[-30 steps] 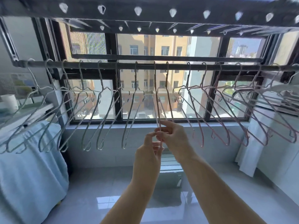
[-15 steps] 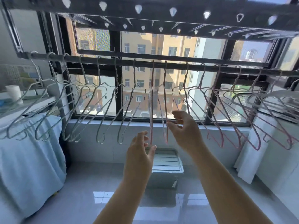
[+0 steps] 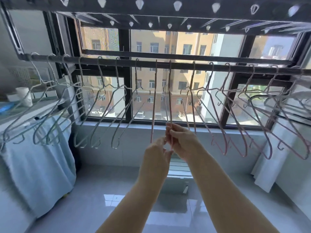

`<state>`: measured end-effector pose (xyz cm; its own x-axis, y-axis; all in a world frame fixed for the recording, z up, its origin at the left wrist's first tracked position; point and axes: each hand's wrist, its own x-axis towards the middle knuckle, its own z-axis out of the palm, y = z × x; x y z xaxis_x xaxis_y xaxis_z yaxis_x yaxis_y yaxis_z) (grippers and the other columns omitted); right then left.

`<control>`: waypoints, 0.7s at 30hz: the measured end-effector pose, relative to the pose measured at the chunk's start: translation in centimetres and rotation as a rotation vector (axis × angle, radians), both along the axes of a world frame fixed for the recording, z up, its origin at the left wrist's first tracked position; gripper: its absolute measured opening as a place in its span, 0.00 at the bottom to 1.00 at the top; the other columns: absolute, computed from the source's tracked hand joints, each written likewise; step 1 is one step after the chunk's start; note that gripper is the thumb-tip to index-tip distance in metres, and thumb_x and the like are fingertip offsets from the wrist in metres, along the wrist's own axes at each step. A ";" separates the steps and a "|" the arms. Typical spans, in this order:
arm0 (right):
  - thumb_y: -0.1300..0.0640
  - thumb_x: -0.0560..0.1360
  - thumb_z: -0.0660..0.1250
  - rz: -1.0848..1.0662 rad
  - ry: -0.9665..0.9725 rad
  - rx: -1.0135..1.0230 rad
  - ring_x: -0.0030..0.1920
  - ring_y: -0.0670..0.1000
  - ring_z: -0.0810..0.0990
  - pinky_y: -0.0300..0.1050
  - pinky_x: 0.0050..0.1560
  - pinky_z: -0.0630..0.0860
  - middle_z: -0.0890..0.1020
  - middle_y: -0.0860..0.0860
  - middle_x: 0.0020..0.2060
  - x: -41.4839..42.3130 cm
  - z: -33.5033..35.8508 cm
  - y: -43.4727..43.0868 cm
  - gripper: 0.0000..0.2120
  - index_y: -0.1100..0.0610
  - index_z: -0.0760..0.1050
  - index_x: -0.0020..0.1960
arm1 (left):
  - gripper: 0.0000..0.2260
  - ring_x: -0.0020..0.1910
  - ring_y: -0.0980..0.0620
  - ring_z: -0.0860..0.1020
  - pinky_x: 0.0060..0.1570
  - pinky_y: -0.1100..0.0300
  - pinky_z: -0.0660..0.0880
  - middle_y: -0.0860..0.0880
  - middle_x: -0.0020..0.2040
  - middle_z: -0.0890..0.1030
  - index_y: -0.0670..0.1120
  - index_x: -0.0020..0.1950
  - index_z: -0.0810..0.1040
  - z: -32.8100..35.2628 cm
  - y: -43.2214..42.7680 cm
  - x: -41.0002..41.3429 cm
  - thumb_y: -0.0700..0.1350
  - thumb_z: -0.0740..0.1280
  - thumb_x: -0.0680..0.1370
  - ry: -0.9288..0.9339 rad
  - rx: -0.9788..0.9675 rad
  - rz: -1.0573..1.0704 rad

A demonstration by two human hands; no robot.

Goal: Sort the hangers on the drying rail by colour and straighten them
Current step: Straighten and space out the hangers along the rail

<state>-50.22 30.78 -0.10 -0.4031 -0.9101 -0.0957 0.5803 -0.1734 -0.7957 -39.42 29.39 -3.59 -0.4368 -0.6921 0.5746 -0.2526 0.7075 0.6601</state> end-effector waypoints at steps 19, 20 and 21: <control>0.73 0.76 0.56 -0.171 0.022 0.022 0.37 0.49 0.76 0.40 0.44 0.77 0.77 0.54 0.35 1.4 -0.1 -1.0 0.12 0.67 0.75 0.55 | 0.14 0.40 0.68 0.77 0.38 0.77 0.73 0.62 0.33 0.77 0.50 0.54 0.73 -1.2 -1.8 0.0 0.40 0.70 0.72 0.126 0.130 -0.083; 0.73 0.76 0.56 -0.172 0.014 0.014 0.37 0.49 0.76 0.39 0.42 0.77 0.77 0.54 0.36 1.4 -0.2 -1.0 0.12 0.67 0.75 0.55 | 0.15 0.40 0.69 0.77 0.39 0.76 0.73 0.62 0.35 0.78 0.50 0.56 0.74 -1.3 -1.9 0.0 0.40 0.70 0.72 0.120 0.123 -0.089; 0.72 0.76 0.56 -0.174 0.008 0.011 0.36 0.48 0.76 0.38 0.39 0.78 0.77 0.54 0.36 1.5 -0.4 -1.1 0.13 0.67 0.75 0.56 | 0.16 0.40 0.70 0.77 0.41 0.76 0.73 0.60 0.37 0.79 0.50 0.57 0.74 -1.3 -2.0 0.1 0.40 0.70 0.72 0.116 0.115 -0.091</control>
